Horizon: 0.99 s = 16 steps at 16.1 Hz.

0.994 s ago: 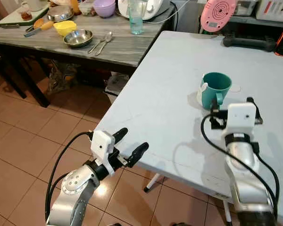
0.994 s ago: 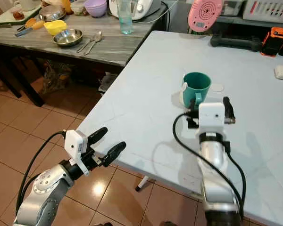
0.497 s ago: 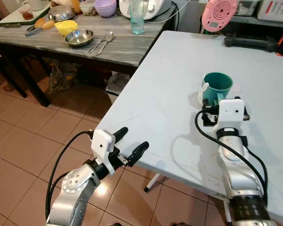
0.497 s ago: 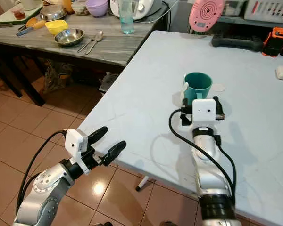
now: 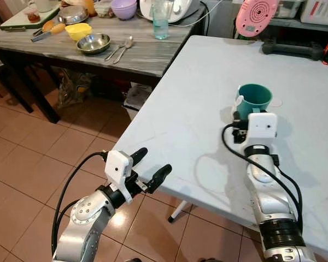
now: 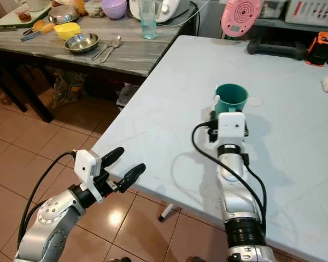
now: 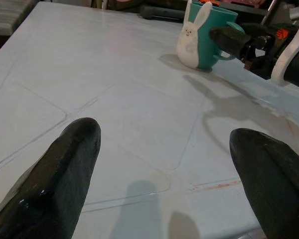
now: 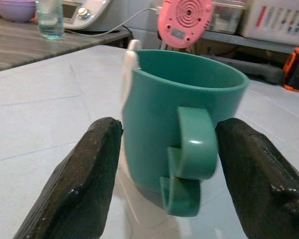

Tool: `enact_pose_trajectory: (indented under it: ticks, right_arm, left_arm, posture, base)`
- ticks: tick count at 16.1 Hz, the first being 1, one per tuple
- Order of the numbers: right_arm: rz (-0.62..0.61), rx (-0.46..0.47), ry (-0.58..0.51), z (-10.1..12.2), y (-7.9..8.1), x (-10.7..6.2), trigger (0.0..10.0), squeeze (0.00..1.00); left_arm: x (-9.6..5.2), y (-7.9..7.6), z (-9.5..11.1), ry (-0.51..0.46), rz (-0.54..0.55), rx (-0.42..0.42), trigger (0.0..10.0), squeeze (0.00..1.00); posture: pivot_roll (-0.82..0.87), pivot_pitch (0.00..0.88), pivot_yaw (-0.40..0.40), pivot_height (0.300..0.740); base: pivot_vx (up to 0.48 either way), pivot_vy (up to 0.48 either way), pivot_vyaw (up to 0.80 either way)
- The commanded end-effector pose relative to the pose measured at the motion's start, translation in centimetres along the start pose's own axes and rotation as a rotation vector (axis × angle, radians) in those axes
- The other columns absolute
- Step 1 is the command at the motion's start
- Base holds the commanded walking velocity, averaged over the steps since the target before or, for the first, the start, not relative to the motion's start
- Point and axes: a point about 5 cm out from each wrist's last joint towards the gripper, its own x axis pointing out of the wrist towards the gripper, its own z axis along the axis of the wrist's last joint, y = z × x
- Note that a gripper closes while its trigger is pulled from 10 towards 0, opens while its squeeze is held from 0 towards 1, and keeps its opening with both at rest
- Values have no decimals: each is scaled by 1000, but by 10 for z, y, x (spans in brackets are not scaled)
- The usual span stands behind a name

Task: Setting the table

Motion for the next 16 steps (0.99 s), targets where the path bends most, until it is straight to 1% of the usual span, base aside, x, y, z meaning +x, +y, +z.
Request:
enact_pose_trajectory:
  ticks: [1,4,16]
  right_arm:
    - [-9,18,16,-5,0,-2,0,0]
    - [-17,28,23,-8,-2,-3,0,0]
    - [-20,22,15,-7,-5,3,0,0]
  left_arm:
    - [-4,3,2,6,14,14,10000,0]
    - [-3,3,2,7,12,13,10000,0]
    - [-2,4,2,8,19,19,10000,0]
  posture:
    - [-56,133,89,740]
    - [-57,134,92,740]
    - [-52,132,95,740]
  base:
    - [0,0,0]
    - [0,0,0]
    - [0,0,0]
